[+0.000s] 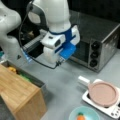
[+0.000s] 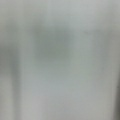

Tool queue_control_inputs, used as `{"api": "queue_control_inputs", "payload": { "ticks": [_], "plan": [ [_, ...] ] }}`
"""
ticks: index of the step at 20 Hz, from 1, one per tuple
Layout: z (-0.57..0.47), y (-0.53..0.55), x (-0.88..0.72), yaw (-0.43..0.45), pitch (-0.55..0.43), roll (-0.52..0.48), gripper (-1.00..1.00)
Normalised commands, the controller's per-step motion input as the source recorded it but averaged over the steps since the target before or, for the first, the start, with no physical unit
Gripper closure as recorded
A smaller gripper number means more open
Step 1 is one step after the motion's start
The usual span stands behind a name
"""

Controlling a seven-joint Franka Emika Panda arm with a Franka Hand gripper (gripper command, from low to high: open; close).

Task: Pick up the pan. Place the pan on the table. Pick up the bowl. Place the bowl on the stove.

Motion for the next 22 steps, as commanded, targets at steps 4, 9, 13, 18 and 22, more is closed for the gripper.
{"api": "queue_control_inputs", "payload": {
  "ticks": [4,9,13,18,22],
  "plan": [
    [-0.12,0.20,0.34,-0.028,0.071,0.092,-1.00],
    [-0.19,0.16,0.43,-0.095,0.114,0.042,-1.00],
    [-0.08,0.01,0.39,-0.053,0.115,0.072,-1.00],
    [0.11,-0.11,0.23,-0.028,0.133,0.090,-1.00],
    [0.09,-0.16,0.16,-0.069,0.143,0.102,-1.00]
  ]
}}
